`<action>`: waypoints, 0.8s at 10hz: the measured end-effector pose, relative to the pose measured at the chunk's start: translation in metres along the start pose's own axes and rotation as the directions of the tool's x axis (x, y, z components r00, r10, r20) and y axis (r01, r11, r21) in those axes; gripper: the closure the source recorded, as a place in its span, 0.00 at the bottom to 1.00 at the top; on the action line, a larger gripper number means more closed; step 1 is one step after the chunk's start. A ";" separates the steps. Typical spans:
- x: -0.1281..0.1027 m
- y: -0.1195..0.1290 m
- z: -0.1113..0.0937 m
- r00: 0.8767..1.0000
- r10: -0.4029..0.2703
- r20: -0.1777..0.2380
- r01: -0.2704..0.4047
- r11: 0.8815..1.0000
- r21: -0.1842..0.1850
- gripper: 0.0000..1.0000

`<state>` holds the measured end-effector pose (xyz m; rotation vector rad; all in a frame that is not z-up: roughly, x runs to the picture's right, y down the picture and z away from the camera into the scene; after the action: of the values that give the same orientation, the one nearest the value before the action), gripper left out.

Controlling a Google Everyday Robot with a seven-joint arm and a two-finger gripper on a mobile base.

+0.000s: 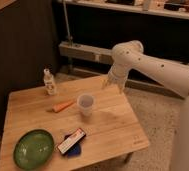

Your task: Move the arm in a circular motion

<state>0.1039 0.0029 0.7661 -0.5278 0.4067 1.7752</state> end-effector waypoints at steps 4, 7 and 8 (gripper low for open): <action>0.108 -0.001 -0.001 0.999 -0.043 0.015 0.043 0.999 0.017 0.35; 0.176 -0.007 0.005 0.996 -0.083 -0.016 0.084 0.996 0.028 0.35; 0.190 -0.001 0.002 0.990 -0.142 -0.018 0.143 0.989 0.028 0.35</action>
<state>0.0632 0.1575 0.6635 -0.5375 0.3965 1.6263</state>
